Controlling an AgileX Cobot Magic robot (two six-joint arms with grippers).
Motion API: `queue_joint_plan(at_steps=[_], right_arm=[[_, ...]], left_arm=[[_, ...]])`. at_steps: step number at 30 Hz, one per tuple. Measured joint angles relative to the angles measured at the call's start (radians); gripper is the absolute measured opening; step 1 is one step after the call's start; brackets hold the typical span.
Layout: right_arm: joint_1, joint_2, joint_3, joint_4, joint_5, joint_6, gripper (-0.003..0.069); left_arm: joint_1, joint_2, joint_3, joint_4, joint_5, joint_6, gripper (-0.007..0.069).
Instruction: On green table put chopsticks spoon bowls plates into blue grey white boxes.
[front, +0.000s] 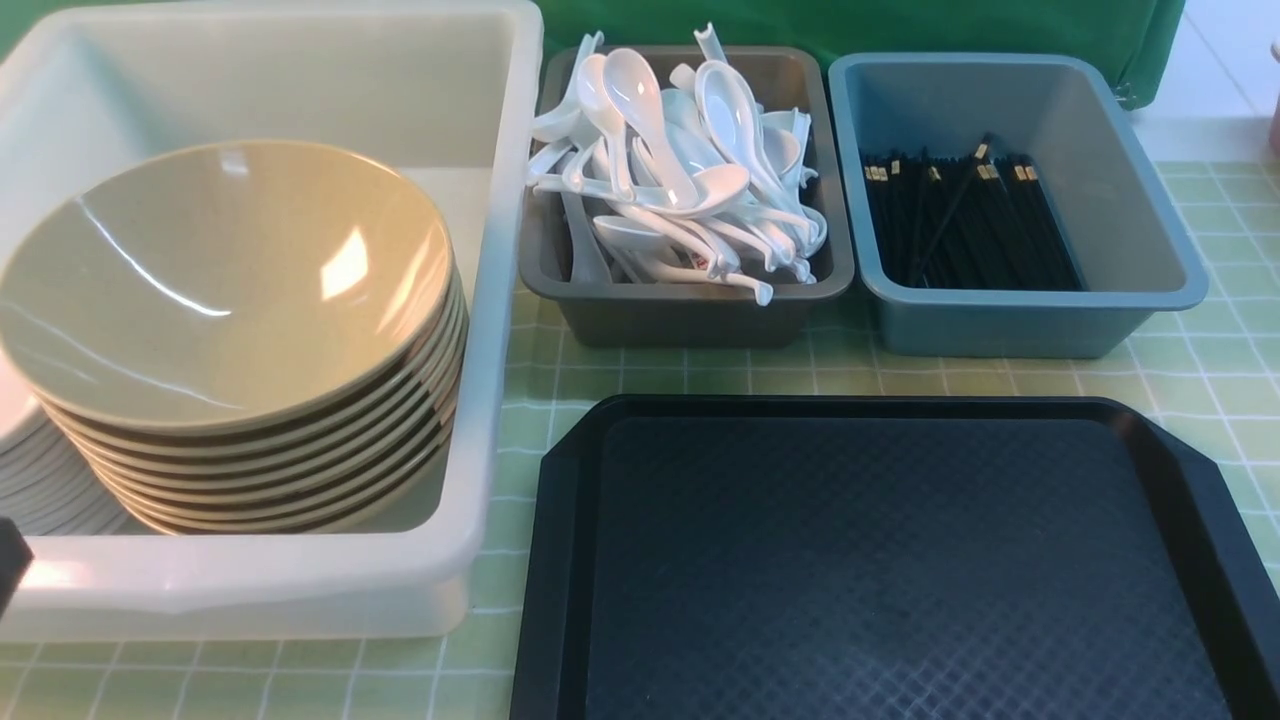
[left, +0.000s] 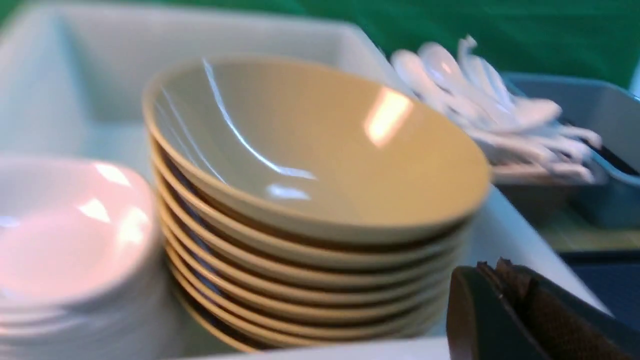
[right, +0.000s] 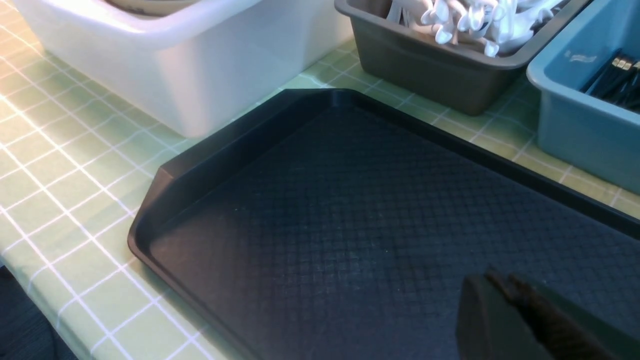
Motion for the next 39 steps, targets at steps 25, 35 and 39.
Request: queue_joint_plan(at_steps=[25, 35, 39], right_arm=[[0.0, 0.0, 0.0, 0.0, 0.02, 0.0, 0.0047], [0.0, 0.0, 0.0, 0.0, 0.023, 0.0, 0.0048], [0.0, 0.0, 0.0, 0.0, 0.023, 0.0, 0.0048]], left_arm=[[0.165, -0.08, 0.33, -0.019, -0.081, 0.105, -0.0001], [0.166, -0.08, 0.33, -0.019, -0.081, 0.105, -0.0001], [0.166, -0.08, 0.33, -0.019, -0.081, 0.105, -0.0001]])
